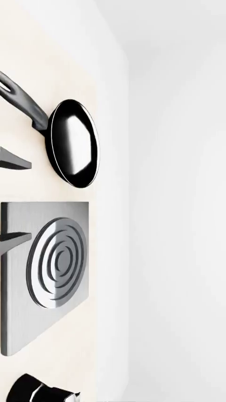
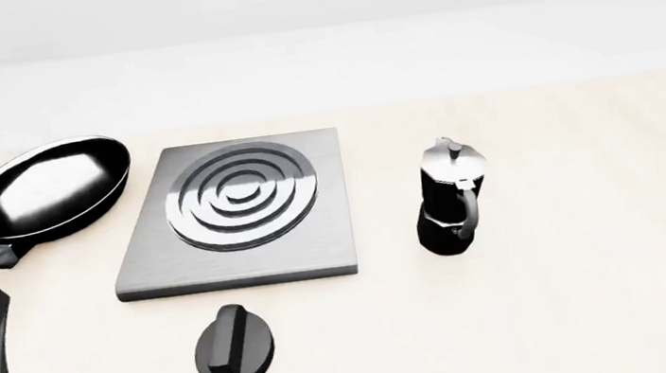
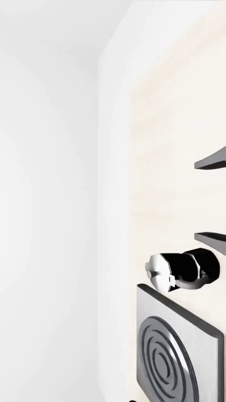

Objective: Turn on the stove.

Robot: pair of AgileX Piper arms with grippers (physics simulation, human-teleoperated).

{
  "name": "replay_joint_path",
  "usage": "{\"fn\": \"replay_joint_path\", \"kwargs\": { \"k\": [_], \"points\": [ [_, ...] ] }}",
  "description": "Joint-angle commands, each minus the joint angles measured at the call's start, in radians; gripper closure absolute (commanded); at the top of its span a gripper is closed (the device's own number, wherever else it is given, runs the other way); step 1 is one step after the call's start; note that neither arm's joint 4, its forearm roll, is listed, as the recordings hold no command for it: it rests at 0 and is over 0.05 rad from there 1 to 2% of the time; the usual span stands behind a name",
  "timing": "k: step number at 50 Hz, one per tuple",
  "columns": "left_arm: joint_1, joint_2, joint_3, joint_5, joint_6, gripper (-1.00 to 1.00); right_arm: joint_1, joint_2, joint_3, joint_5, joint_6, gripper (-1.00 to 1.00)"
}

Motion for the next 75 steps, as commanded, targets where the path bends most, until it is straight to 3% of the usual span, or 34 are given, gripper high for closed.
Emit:
{"fn": "replay_joint_path", "kwargs": {
  "k": [1, 6, 10, 20, 21, 33, 40, 48, 58, 59, 75],
  "points": [
    [0.006, 0.061, -0.003, -0.044, -0.02, -1.0, 0.005, 0.003, -0.004, -0.002, -0.012, -1.0],
    [0.015, 0.07, 0.008, -0.046, -0.021, -1.0, 0.004, 0.0, -0.003, -0.008, -0.006, -1.0],
    [0.007, 0.112, 0.007, -0.073, 0.019, -1.0, 0.002, 0.0, -0.003, -0.007, -0.009, -1.0],
    [-0.037, 0.509, 0.007, -0.34, 0.078, -1.0, 0.001, 0.001, -0.001, -0.009, -0.015, -1.0],
    [-0.038, 0.542, 0.007, -0.358, 0.055, -1.0, 0.001, 0.001, -0.002, -0.009, -0.015, -1.0],
    [-0.099, 0.587, -0.093, -0.224, 0.07, -1.0, 0.002, 0.0, -0.001, -0.011, -0.035, -1.0],
    [-0.12, 0.643, -0.13, -0.186, 0.044, -1.0, 0.002, 0.0, 0.0, -0.014, -0.03, -1.0],
    [-0.212, 0.713, -0.192, -0.128, -0.008, -1.0, 0.004, 0.0, 0.0, -0.014, -0.033, -1.0],
    [-0.274, 0.81, -0.214, -0.143, -0.012, -1.0, 0.003, 0.0, 0.0, -0.013, -0.034, -1.0],
    [-0.299, 0.865, -0.224, -0.149, -0.056, -1.0, 0.004, 0.0, 0.0, -0.012, -0.035, -1.0],
    [-0.386, 1.027, -0.262, -0.186, -0.117, -1.0, 0.006, 0.001, 0.001, -0.008, -0.031, -1.0]
  ]
}}
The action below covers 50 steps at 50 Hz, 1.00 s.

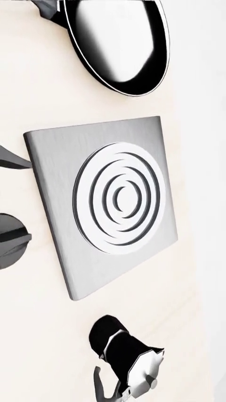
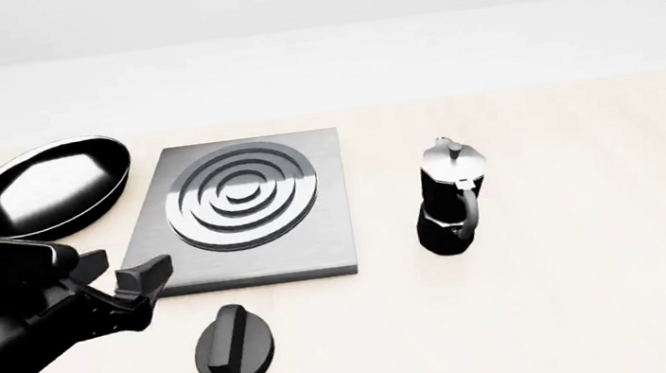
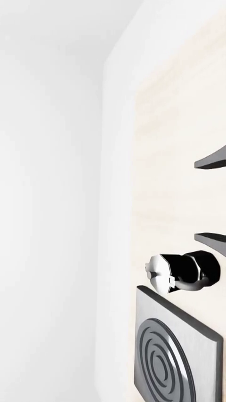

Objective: Turn on the stove.

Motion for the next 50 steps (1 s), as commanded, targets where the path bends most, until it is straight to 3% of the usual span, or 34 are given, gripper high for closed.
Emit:
{"fn": "replay_joint_path", "kwargs": {
  "k": [1, 13, 25, 50],
  "points": [
    [-0.069, 0.119, -0.032, -0.017, -0.056, -1.0, 0.001, 0.001, 0.0, 0.001, -0.003, -1.0],
    [-0.153, 0.186, -0.046, -0.025, -0.147, -1.0, 0.001, 0.0, 0.0, 0.0, -0.001, -1.0],
    [-0.188, 0.244, -0.045, -0.053, -0.19, -1.0, 0.001, -0.001, 0.0, -0.003, 0.002, -1.0],
    [-0.199, 0.351, -0.01, -0.159, -0.213, -1.0, -0.002, -0.001, 0.0, -0.015, 0.018, -1.0]
  ]
}}
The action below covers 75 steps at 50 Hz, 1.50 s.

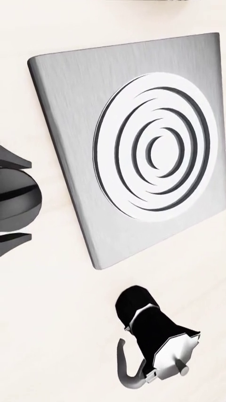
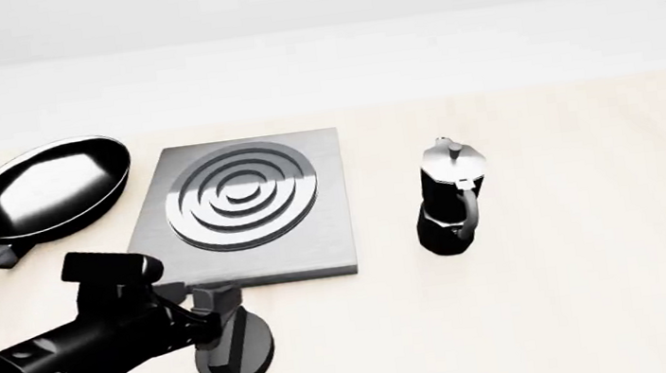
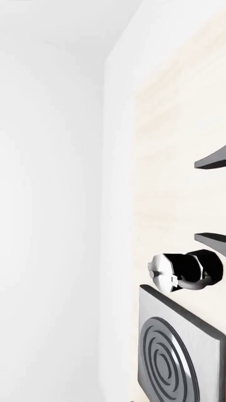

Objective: Turn on the stove.

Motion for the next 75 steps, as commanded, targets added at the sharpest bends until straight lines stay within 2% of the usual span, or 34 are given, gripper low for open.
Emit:
{"fn": "replay_joint_path", "kwargs": {
  "k": [1, 14, 16, 62, 68, 75],
  "points": [
    [-0.008, 0.05, 0.013, -0.044, -0.009, -1.0, -0.001, 0.0, 0.0, -0.005, 0.007, -1.0],
    [-0.013, 0.11, 0.018, -0.088, -0.013, -1.0, -0.002, 0.0, 0.0, -0.008, 0.011, -1.0],
    [0.02, 0.108, 0.023, -0.095, 0.011, -1.0, -0.002, 0.0, 0.0, -0.008, 0.012, -1.0],
    [-0.04, 0.289, 0.043, -0.239, -0.085, -1.0, -0.003, 0.0, 0.0, -0.009, 0.015, -1.0],
    [-0.02, 0.265, 0.044, -0.222, -0.074, -1.0, -0.002, 0.0, 0.0, -0.006, 0.012, -1.0],
    [0.047, 0.223, 0.048, -0.204, -0.04, -1.0, 0.0, 0.0, 0.0, -0.005, 0.009, -1.0]
  ]
}}
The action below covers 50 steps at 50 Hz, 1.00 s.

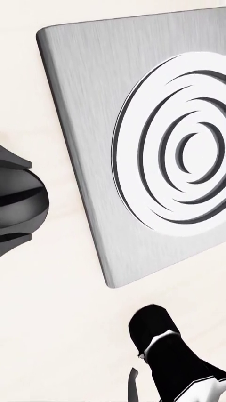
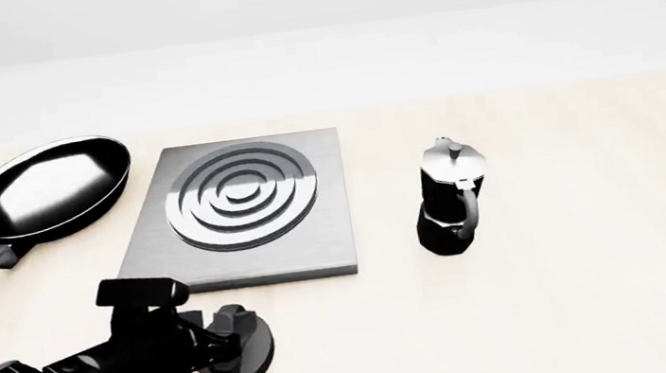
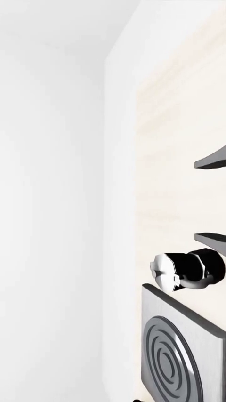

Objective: Turn on the stove.

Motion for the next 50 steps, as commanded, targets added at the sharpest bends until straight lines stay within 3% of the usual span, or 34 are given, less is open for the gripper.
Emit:
{"fn": "replay_joint_path", "kwargs": {
  "k": [1, 7, 22, 41, 50],
  "points": [
    [0.073, -0.031, 0.007, 0.01, 0.033, -1.0, 0.002, 0.0, 0.0, 0.002, -0.004, -1.0],
    [0.149, -0.056, 0.011, 0.012, 0.059, -1.0, 0.003, 0.0, 0.0, 0.004, -0.005, -1.0],
    [0.212, -0.105, 0.02, 0.022, 0.089, -1.0, 0.004, 0.0, 0.0, 0.008, -0.011, -1.0],
    [0.22, -0.124, 0.022, 0.034, 0.093, -1.0, 0.005, 0.0, 0.0, 0.008, -0.012, -1.0],
    [0.249, -0.332, 0.001, 0.171, 0.151, -1.0, 0.007, 0.0, 0.0, 0.009, -0.016, -1.0]
  ]
}}
